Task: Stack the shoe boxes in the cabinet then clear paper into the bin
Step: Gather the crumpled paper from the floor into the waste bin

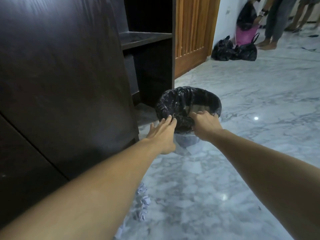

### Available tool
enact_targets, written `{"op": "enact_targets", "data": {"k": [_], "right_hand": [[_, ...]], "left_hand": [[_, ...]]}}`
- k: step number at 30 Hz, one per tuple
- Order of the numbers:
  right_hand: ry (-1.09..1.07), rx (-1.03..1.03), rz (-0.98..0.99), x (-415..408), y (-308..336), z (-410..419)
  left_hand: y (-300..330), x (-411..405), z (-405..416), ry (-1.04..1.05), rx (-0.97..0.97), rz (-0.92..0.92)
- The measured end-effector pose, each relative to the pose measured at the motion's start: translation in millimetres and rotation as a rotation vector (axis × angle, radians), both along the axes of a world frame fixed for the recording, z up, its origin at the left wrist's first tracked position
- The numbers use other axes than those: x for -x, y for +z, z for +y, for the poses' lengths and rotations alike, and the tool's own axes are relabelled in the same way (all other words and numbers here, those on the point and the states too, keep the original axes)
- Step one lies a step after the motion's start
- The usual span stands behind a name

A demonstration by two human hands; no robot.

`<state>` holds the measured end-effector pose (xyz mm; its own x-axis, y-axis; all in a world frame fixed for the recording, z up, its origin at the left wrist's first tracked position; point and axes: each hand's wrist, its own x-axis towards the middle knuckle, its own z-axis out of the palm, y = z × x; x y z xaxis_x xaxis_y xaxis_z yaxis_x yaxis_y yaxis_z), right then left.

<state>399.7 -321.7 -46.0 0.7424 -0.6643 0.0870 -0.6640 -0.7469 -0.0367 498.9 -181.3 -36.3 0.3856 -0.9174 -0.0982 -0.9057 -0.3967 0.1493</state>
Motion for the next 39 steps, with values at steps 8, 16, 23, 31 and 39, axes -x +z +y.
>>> {"op": "enact_targets", "data": {"k": [8,16,23,31,39], "right_hand": [[-0.064,0.111,-0.062,10,-16,32],[-0.096,0.141,-0.166,47,-31,106],[-0.127,0.155,-0.251,68,-41,147],[-0.16,0.109,-0.246,65,-37,162],[-0.037,0.185,-0.336,52,-38,183]], "left_hand": [[-5,-8,20,-0.011,0.028,-0.023],[-5,2,82,-0.114,-0.051,-0.084],[-12,18,119,-0.16,-0.02,-0.045],[-22,28,124,-0.12,0.047,0.045],[-34,15,151,-0.042,0.111,0.071]]}}
